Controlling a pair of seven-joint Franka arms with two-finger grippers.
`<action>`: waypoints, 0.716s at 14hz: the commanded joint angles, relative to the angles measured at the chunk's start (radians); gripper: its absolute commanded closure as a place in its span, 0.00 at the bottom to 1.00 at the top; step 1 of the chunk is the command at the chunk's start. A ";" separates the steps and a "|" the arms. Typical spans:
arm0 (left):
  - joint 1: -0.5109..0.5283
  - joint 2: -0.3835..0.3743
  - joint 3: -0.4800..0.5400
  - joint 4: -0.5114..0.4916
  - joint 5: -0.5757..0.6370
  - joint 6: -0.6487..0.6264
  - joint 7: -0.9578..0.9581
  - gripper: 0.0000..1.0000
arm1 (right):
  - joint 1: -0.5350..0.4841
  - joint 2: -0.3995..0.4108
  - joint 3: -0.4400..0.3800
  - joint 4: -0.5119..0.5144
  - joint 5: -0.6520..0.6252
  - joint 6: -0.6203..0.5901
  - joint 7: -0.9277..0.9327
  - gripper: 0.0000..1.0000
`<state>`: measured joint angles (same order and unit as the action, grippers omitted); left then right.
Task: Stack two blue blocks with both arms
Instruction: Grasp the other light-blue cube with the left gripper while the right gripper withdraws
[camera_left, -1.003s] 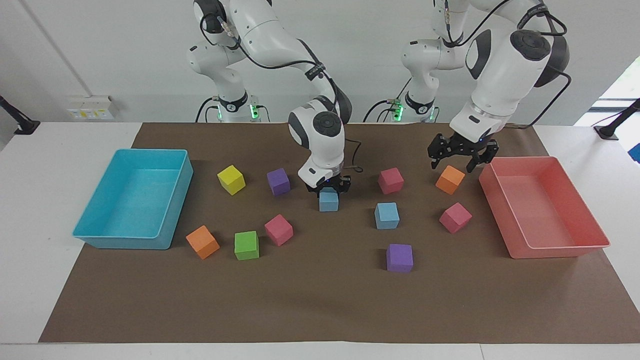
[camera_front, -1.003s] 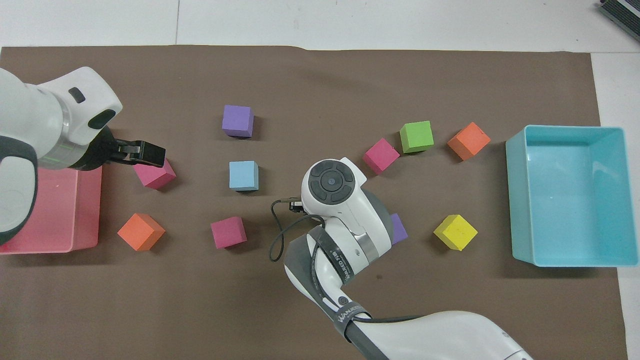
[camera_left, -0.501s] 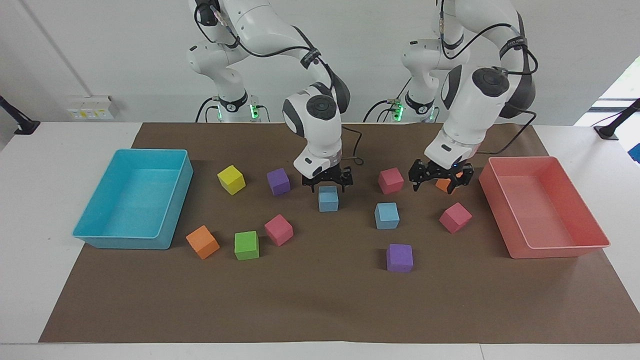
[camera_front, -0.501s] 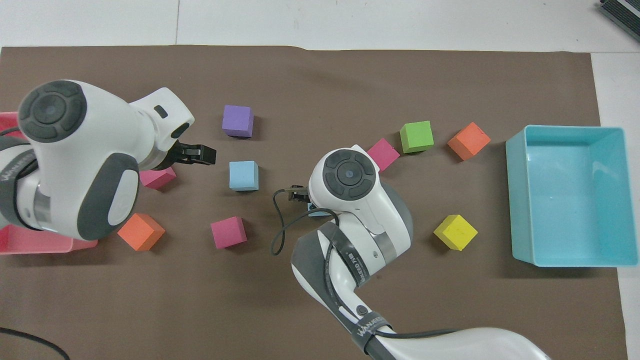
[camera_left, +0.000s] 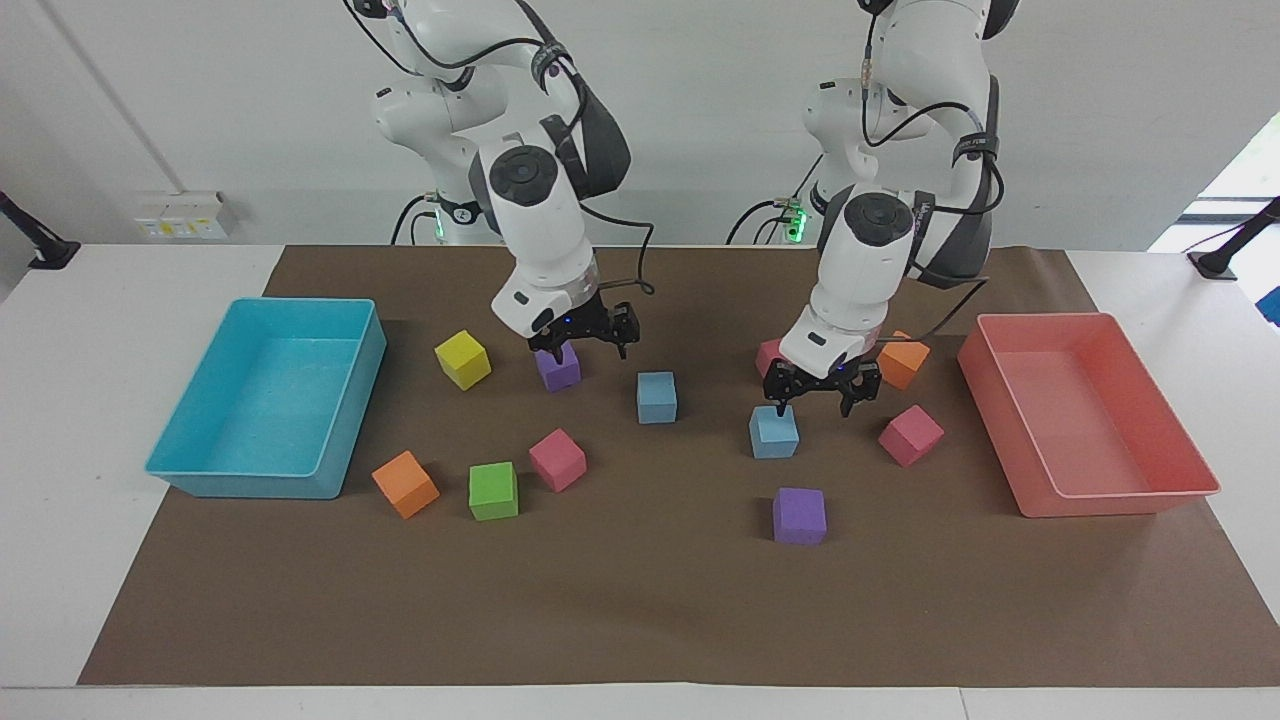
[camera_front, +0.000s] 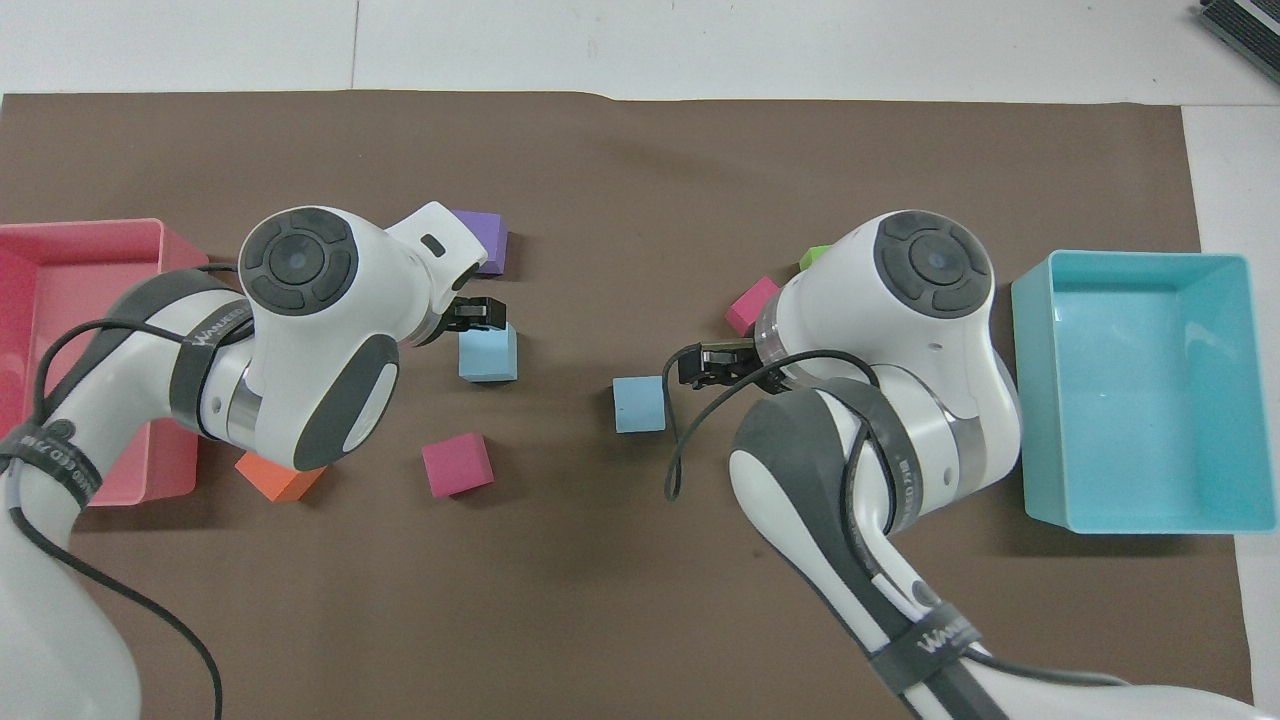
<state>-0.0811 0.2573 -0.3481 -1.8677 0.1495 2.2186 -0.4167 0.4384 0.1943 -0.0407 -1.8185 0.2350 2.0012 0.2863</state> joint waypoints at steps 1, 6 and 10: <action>-0.014 0.040 0.000 -0.007 0.028 0.059 -0.050 0.00 | -0.069 -0.027 0.012 -0.071 0.087 0.010 -0.155 0.00; -0.043 0.102 -0.002 -0.011 0.093 0.111 -0.137 0.00 | -0.127 -0.021 0.010 -0.151 0.335 0.070 -0.337 0.00; -0.052 0.109 -0.003 -0.031 0.094 0.116 -0.154 0.00 | -0.155 0.028 0.010 -0.162 0.470 0.079 -0.433 0.00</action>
<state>-0.1225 0.3687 -0.3564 -1.8718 0.2151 2.3056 -0.5404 0.3142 0.2051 -0.0425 -1.9634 0.6438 2.0595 -0.0836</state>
